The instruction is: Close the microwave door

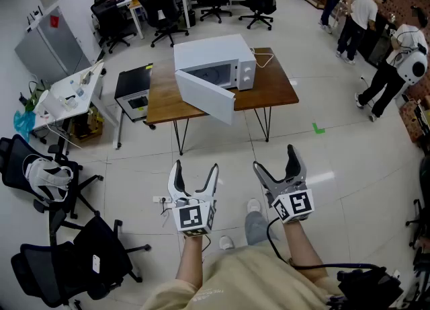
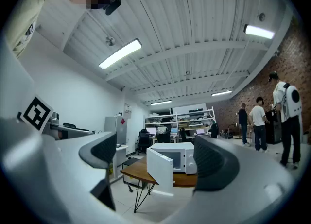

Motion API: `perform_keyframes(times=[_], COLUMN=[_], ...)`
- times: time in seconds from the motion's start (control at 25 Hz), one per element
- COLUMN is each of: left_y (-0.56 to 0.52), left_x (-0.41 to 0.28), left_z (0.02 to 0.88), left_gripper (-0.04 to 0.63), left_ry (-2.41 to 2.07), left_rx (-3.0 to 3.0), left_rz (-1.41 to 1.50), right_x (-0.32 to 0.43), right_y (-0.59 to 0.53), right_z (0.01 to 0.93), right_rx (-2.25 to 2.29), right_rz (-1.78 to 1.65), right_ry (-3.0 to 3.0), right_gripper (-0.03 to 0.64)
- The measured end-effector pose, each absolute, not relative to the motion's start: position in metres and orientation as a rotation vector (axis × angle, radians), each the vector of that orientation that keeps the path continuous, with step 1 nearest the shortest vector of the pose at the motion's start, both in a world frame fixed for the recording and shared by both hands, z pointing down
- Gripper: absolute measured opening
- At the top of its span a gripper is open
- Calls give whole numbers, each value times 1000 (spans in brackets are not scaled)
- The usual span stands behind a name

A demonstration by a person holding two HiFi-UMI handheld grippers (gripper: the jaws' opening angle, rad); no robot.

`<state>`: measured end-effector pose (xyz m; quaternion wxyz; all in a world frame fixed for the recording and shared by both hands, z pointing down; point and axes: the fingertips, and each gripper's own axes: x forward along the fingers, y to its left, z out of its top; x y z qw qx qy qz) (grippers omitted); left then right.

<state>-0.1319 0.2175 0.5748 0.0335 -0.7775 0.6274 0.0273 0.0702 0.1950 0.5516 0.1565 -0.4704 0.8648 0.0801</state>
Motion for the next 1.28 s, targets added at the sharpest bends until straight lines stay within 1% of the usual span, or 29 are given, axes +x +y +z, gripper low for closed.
perform_keyframes(times=[0.04, 0.12, 0.2, 0.32, 0.44, 0.6, 0.8, 1.12, 1.2, 1.28], left_y=[200, 165, 132, 91, 54, 5, -49, -123, -145, -167], left_x=[-125, -114, -106, -92, -59, -22, 15, 20, 10, -19], left_z=[574, 572, 571, 563, 558, 561, 554, 553, 551, 549], left_gripper=[442, 442, 442, 442, 442, 442, 442, 442, 440, 439], left_ry=[1909, 1877, 1877, 1862, 1885, 1948, 1986, 2006, 1983, 1967], left_rx=[-2374, -2335, -2317, -2303, -2268, -2292, -2256, -2244, -2249, -2262], left_rz=[131, 220, 248, 228, 223, 129, 138, 76, 78, 93], right_x=[76, 86, 93, 103, 134, 165, 194, 181, 163, 129], right_y=[179, 145, 111, 67, 26, -30, -94, -168, -186, -203], right_z=[553, 555, 554, 548, 545, 546, 545, 560, 563, 565], right_rx=[-1337, -1319, -1301, -1265, -1218, -1171, -1108, -1055, -1026, -1028], right_rz=[223, 216, 215, 216, 222, 177, 136, 73, 83, 97], right_ry=[2471, 2463, 2463, 2476, 2496, 2521, 2557, 2617, 2639, 2658], right_gripper=[480, 480, 479, 479, 479, 477, 477, 472, 472, 468])
